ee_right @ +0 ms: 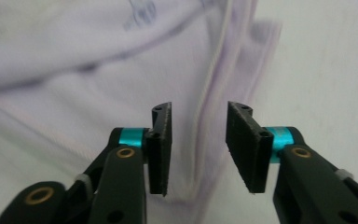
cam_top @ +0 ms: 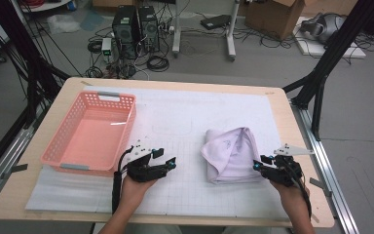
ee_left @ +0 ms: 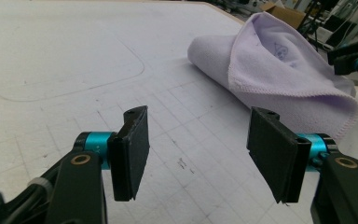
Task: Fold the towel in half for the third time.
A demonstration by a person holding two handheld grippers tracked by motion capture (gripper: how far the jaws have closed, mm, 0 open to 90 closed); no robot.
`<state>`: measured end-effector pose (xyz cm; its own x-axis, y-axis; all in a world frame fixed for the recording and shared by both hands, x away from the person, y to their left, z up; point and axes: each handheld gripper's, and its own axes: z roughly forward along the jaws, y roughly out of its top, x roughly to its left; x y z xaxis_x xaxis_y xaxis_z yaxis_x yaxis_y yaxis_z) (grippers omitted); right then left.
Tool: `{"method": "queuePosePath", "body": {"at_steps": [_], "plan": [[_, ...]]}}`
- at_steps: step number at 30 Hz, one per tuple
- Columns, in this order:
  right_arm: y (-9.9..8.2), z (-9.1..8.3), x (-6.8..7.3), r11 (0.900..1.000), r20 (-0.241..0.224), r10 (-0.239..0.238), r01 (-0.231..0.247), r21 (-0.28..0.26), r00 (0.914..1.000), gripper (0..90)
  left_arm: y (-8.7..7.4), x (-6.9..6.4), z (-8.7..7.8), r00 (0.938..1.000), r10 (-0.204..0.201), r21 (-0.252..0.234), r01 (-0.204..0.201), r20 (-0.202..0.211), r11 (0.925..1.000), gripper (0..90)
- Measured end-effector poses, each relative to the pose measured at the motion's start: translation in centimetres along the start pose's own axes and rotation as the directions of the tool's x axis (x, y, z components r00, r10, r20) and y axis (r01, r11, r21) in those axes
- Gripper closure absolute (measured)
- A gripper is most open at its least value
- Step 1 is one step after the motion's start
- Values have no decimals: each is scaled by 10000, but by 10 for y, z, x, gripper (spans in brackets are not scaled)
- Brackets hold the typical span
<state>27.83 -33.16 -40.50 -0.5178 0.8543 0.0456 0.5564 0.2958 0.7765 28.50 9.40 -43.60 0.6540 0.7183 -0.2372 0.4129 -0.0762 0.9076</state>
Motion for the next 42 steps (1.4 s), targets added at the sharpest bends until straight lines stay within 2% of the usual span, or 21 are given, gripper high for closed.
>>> {"method": "queuePosePath", "body": {"at_steps": [3, 6, 8, 11, 15, 16, 18, 19, 20, 21, 24, 29, 32, 34, 36, 38, 40, 42], "plan": [[16, 9, 8, 9987, -402, -402, 389, -326, 9984, 548, 0, 0, 0, 10000, -27, -17, 27, 0, 10000, 391], [35, 26, 14, 9966, -795, -786, 765, -300, 9937, 524, 0, 0, 0, 10000, 28, -16, -28, 22, 10000, 391], [47, 39, 20, 9950, -946, -998, 987, -168, 9905, 523, 0, 0, 0, 10000, 39, 2, -39, 54, 10000, 391], [61, 60, 31, 9930, -1419, -1176, 1184, -31, 9829, 523, -1, 0, 1, 10000, 51, 72, -51, 61, 10000, 391], [72, 86, 43, 9881, -1708, -1392, 1482, 414, 9754, 530, -1, 0, 1, 10000, 60, 103, -60, 60, 9999, 392], [72, 91, 45, 9870, -1742, -1395, 1510, 544, 9748, 550, -2, -1, 1, 10000, 35, 104, -35, 59, 9999, 391], [71, 102, 47, 9760, -1835, -1603, 1835, 1173, 9699, 683, -2, -1, 2, 10000, 54, 156, -55, 67, 9999, 392], [69, 106, 47, 9728, -1919, -1571, 1854, 1391, 9687, 768, -2, -1, 2, 10000, 49, 156, -50, 66, 9999, 391], [69, 105, 46, 9744, -1932, -1532, 1807, 1338, 9691, 838, -2, 0, 2, 10000, 60, 150, -61, 67, 9999, 392], [68, 101, 46, 9767, -1879, -1583, 1817, 1146, 9693, 852, -2, 0, 1, 10000, 75, 163, -75, 52, 9998, 391], [66, 86, 44, 9802, -1678, -1765, 1887, 596, 9699, 859, -2, 0, 2, 10000, 52, 187, -53, 27, 9998, 391], [56, 56, 33, 9853, -1326, -1707, 1683, -294, 9764, 859, -2, 0, 1, 10000, 30, 168, -31, 32, 9999, 392], [43, 38, 19, 9900, -1059, -1380, 1341, -428, 9848, 859, -2, 0, 1, 10000, 27, 136, -27, 28, 9999, 392], [33, 32, 10, 9935, -1018, -1122, 1097, -295, 9885, 851, -2, 0, 2, 10000, 18, 152, -18, 22, 9999, 392], [20, 27, 0, 9970, -1034, -770, 766, -73, 9917, 780, -2, -1, 1, 10000, 34, 136, -35, 28, 9999, 392], [11, 21, -7, 9994, -983, -341, 333, -98, 9946, 698, -2, 0, 1, 10000, 24, 133, -24, 12, 9999, 392], [10, 13, -11, 9990, -928, 8, -50, -452, 9957, 619, -2, 0, 2, 10000, 8, 128, -8, 1, 9999, 392], [19, 8, -10, 9962, -1014, 45, -133, -856, 9948, 564, -2, -1, 3, 10000, 27, 134, -27, 8, 9999, 392]]}}
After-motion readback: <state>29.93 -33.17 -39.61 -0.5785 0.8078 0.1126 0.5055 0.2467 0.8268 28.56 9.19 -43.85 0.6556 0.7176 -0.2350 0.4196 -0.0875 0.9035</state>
